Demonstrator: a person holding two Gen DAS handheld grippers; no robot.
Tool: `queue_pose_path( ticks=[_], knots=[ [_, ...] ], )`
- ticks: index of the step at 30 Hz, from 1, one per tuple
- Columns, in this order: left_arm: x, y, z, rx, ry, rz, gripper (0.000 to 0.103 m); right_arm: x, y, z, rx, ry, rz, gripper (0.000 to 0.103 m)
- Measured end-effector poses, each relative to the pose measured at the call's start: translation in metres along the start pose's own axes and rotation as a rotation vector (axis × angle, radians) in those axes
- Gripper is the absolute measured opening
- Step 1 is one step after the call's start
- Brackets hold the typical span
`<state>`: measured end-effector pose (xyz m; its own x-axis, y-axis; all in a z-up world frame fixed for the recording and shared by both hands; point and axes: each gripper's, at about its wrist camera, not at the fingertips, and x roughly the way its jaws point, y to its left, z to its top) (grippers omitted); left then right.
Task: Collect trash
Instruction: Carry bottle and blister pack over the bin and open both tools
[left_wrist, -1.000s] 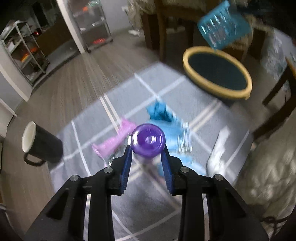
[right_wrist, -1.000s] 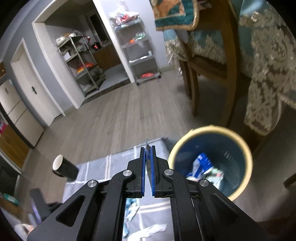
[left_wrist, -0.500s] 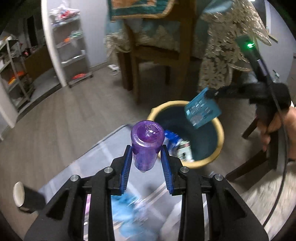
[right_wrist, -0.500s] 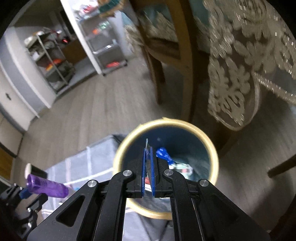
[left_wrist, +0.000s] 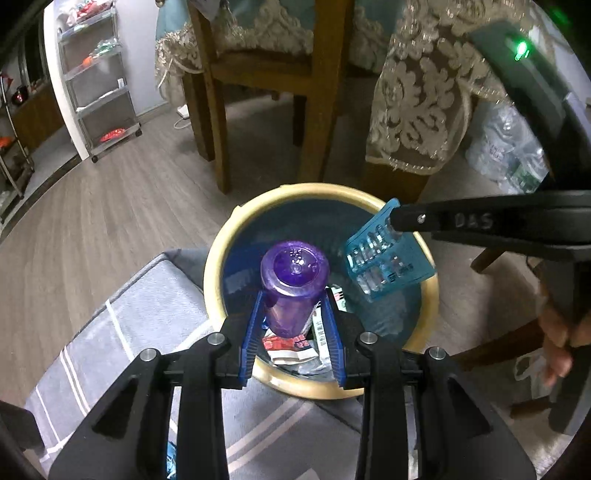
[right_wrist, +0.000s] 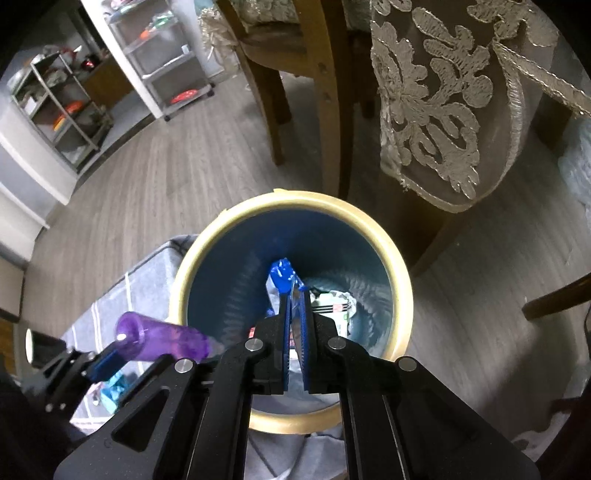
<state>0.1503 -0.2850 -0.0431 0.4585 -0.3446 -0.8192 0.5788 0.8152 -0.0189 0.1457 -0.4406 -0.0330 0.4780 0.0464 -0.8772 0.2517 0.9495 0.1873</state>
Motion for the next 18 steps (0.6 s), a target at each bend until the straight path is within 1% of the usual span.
queue_pose_path(
  ticks=[5,6,7,8,10,12,13,14,15,16,17,18],
  knots=[
    [0.005,0.004,-0.005,-0.006,0.005,0.01,0.033,0.003,-0.001,0.003,0.005,0.005,0.011,0.006],
    [0.006,0.005,-0.005,-0.009,0.005,0.014,0.036,0.003,0.0,0.003,0.0,0.004,0.009,0.008],
    [0.005,0.006,-0.005,-0.015,0.004,0.016,0.041,0.003,0.001,0.004,-0.003,0.003,0.008,0.009],
    [0.002,0.008,-0.006,-0.02,0.001,0.018,0.045,0.002,0.001,0.004,-0.004,-0.001,0.007,0.013],
    [-0.001,0.01,-0.006,-0.025,-0.006,0.026,0.047,0.001,0.002,0.004,-0.009,-0.003,0.006,0.018],
    [-0.007,0.012,-0.009,-0.028,-0.011,0.032,0.053,-0.001,0.003,0.005,-0.017,-0.01,-0.001,0.026],
    [-0.011,0.013,-0.011,-0.031,-0.016,0.039,0.061,-0.004,0.004,0.005,-0.02,-0.02,-0.004,0.029],
    [-0.015,0.014,-0.012,-0.032,-0.021,0.042,0.068,-0.006,0.005,0.005,-0.022,-0.028,-0.002,0.038],
    [-0.021,0.016,-0.014,-0.035,-0.031,0.052,0.072,-0.011,0.007,0.004,-0.026,-0.044,0.005,0.05],
    [-0.027,0.019,-0.015,-0.038,-0.042,0.065,0.08,-0.016,0.01,0.002,-0.032,-0.061,0.008,0.057],
    [-0.035,0.023,-0.017,-0.045,-0.058,0.08,0.087,-0.021,0.012,0.001,-0.037,-0.078,0.01,0.068],
    [-0.04,0.027,-0.019,-0.053,-0.068,0.088,0.09,-0.024,0.014,0.0,-0.04,-0.09,0.012,0.078]
  ],
)
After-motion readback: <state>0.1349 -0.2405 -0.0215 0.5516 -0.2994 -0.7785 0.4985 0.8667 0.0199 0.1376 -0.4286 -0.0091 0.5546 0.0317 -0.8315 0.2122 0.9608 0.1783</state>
